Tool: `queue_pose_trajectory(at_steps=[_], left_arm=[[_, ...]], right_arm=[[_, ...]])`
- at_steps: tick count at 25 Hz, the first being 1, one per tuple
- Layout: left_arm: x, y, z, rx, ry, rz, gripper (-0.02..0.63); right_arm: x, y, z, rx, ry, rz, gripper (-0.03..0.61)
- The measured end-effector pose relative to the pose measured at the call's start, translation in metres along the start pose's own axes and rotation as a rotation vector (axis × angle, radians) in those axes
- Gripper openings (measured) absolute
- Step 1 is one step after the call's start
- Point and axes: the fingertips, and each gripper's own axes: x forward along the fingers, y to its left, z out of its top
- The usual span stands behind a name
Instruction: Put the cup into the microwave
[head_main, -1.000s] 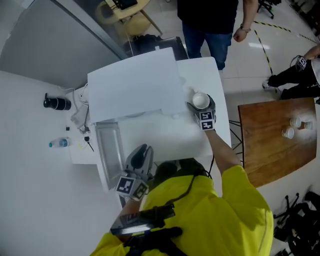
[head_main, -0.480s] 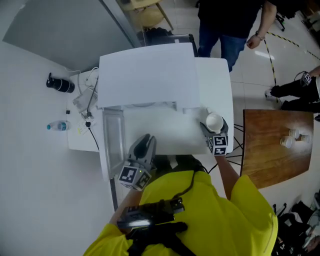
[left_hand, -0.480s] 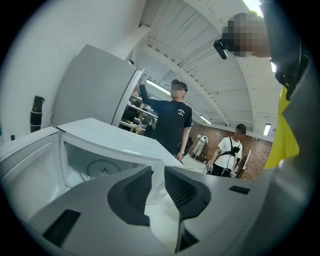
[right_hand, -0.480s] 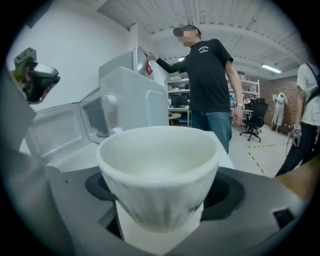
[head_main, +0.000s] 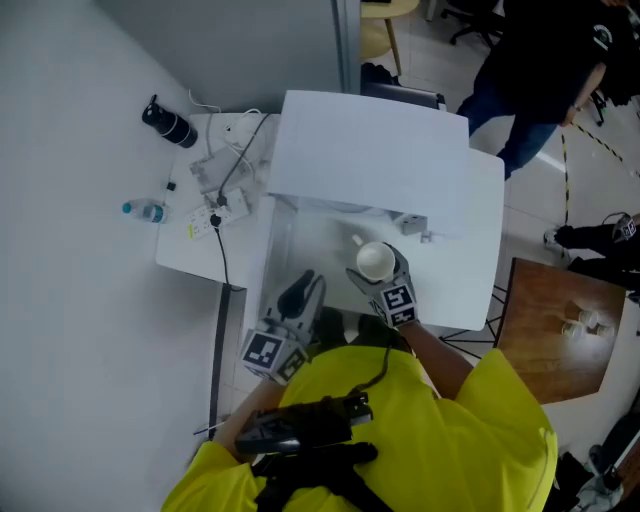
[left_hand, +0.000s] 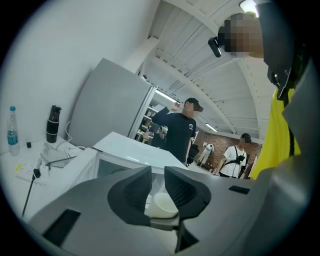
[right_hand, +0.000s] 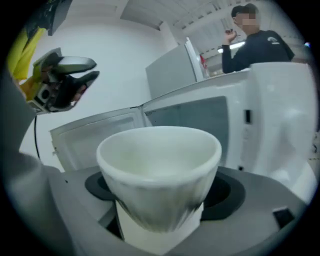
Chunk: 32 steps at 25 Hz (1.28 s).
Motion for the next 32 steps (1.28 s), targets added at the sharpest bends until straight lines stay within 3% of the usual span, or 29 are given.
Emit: queue_pose_trajectory(at_steps=[3, 8, 12, 21, 23, 24, 27, 32], left_arm=[[-0.017, 0.016, 0.01, -0.002, -0.015, 0.026, 0.071], [-0.039, 0.026, 0.016, -0.017, -0.04, 0.018, 0.071], [-0.054, 0.042, 0.012, -0.006, -0.005, 0.017, 0.071], [-0.067, 0.07, 0.022, -0.004, -0.019, 0.05, 0.071], [-0.062, 0.07, 0.015, 0.001, 0.011, 0.026, 0.071], [-0.058, 0.069, 0.014, 0.0, 0.014, 0.012, 0.071], [-0.047, 0.064, 0.012, -0.01, 0.017, -0.021, 0.071], [-0.03, 0.057, 0.02, 0.003, -0.001, -0.072, 0.071]], right_arm=[[0.083, -0.008, 0.039, -0.05, -0.05, 0.006, 0.479], [0.166, -0.041, 0.067, -0.078, -0.052, -0.091, 0.479], [0.197, -0.05, 0.078, -0.105, -0.048, -0.123, 0.479], [0.227, -0.055, 0.093, -0.106, -0.071, -0.145, 0.483], [0.227, -0.057, 0.096, -0.112, -0.076, -0.167, 0.49], [0.222, -0.058, 0.096, -0.112, -0.076, -0.178, 0.524], [0.19, -0.052, 0.069, -0.068, -0.053, -0.197, 0.532], [0.089, -0.001, 0.004, 0.109, -0.008, -0.086, 0.531]])
